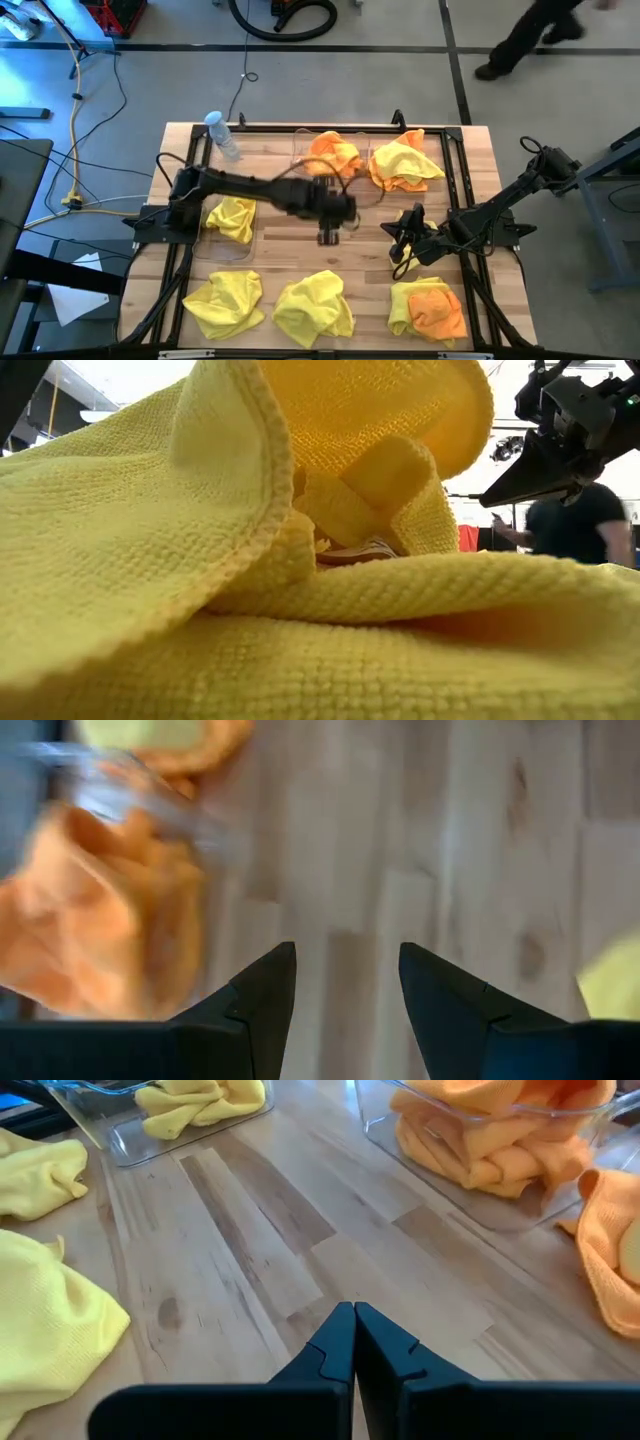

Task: Sort microfiber towel by color & place in baskets
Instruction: Put the yellow microfiber towel into the bottom transparent bin

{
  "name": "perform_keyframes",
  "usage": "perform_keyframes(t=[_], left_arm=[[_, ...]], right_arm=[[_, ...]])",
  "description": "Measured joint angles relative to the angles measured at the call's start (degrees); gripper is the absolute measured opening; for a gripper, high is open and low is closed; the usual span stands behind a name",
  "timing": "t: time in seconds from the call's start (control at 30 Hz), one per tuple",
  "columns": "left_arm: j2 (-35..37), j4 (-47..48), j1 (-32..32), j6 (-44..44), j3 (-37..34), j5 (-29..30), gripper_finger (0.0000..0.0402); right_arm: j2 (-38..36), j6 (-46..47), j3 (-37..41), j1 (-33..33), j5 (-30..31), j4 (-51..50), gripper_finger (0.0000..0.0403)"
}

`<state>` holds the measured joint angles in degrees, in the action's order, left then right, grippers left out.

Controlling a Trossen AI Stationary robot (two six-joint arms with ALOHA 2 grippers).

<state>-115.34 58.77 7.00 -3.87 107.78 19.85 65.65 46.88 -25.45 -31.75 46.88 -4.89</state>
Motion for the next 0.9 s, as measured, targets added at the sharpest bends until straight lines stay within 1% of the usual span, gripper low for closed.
perform_keyframes(t=[0.17, 0.3, 0.43, 0.6, 0.67, 0.77, 0.83, 0.9], left_arm=[[3.32, -3.89, 4.02, -3.36, -11.15, -1.26, 0.0168], [8.70, -9.45, 7.35, -6.25, -21.09, -1.33, 0.0168], [15.99, -16.01, 10.48, -7.79, -31.40, -1.29, 0.0168], [26.78, -23.51, 13.42, -10.93, -44.35, -1.27, 0.0168], [31.02, -25.84, 14.17, -11.96, -49.17, -1.11, 0.0168], [37.37, -29.91, 15.16, -12.46, -55.77, -0.93, 0.0168], [41.15, -32.86, 15.62, -12.52, -59.61, -0.89, 0.0168], [44.84, -35.17, 15.76, -12.15, -63.14, -0.83, 0.0168]], right_arm=[[0.00, 0.84, 0.00, 0.00, -0.01, 0.24, 0.0000], [-0.02, 0.70, 0.00, 0.00, -0.30, 0.51, 0.0000], [-0.02, 0.15, 0.00, 0.53, 0.25, 0.91, 0.0000], [-0.02, -3.77, 0.02, 2.00, 0.79, 4.35, 0.0006], [-0.02, -7.09, -0.02, 2.95, 0.93, 7.63, 0.0017], [-0.02, -12.53, -2.23, 4.73, 0.50, 8.52, 0.0044], [-0.02, -15.45, -5.21, 6.08, -0.20, 6.94, 0.0068], [-0.02, -17.17, -8.62, 7.62, -1.52, 2.63, 0.0094]])
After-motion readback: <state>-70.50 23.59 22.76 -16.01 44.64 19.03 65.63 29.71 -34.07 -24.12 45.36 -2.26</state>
